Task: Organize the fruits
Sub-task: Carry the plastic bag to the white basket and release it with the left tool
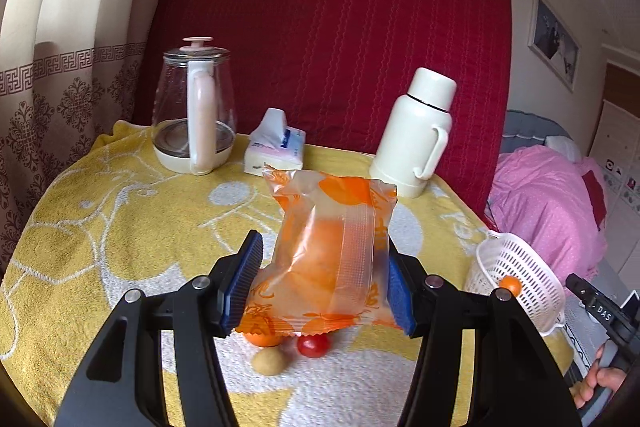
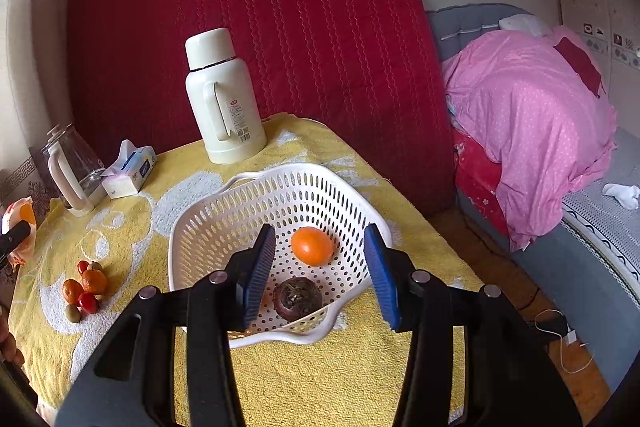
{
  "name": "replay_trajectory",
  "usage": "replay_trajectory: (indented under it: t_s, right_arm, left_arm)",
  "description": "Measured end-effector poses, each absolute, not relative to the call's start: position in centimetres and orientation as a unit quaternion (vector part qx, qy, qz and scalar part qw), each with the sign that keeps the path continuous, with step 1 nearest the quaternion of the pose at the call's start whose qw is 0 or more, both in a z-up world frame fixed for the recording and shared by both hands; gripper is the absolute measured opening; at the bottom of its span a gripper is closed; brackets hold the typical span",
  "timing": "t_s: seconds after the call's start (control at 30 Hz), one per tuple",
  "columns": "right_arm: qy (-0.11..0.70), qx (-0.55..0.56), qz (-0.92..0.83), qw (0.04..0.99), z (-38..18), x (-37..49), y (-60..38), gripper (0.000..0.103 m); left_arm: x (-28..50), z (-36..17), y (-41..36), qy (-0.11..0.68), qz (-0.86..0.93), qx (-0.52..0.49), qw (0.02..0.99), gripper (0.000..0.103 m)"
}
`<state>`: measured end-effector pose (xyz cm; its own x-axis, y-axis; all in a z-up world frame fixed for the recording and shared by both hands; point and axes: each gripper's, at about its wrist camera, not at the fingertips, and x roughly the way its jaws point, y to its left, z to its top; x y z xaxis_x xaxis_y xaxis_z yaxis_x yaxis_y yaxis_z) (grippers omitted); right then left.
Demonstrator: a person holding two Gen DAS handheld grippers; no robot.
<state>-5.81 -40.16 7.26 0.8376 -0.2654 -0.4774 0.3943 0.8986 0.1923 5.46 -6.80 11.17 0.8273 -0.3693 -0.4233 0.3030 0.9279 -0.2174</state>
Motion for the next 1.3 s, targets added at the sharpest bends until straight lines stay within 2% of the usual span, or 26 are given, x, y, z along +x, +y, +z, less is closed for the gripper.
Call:
replay_trajectory:
  t_s: [0.23,0.53,1.1,1.17,1.23,1.3]
  right_arm:
    - [0.223,0.147,-0.174,0.948,6.8,-6.5,-41.9,0.047]
    - [0.218,0.175,-0.171,0.945,5.9,-7.2,-43.5,0.049]
    - [0.193,0.198,-0.179,0.944,7.1,-8.6,-45.4,0.050]
    - [0.193,0.197,-0.180,0.944,7.1,-8.6,-45.5,0.050]
    - [0.195,0.198,-0.179,0.944,7.0,-8.5,-45.5,0.050]
    - [0.195,0.197,-0.179,0.944,7.0,-8.5,-45.5,0.050]
  left_arm:
    - [5.7,11.5,-12.9,0.273,-0.247,-0.057,0.928,0.057]
    - [5.9,12.1,-20.4,0.285,-0.295,-0.024,0.912,0.057]
    - [6.7,10.4,-29.7,0.318,-0.355,0.006,0.879,0.058]
    - [6.8,10.3,-30.2,0.315,-0.362,0.006,0.877,0.059]
    - [6.8,10.4,-30.2,0.305,-0.369,0.001,0.878,0.074]
    - [6.7,10.6,-29.9,0.298,-0.368,-0.001,0.881,0.076]
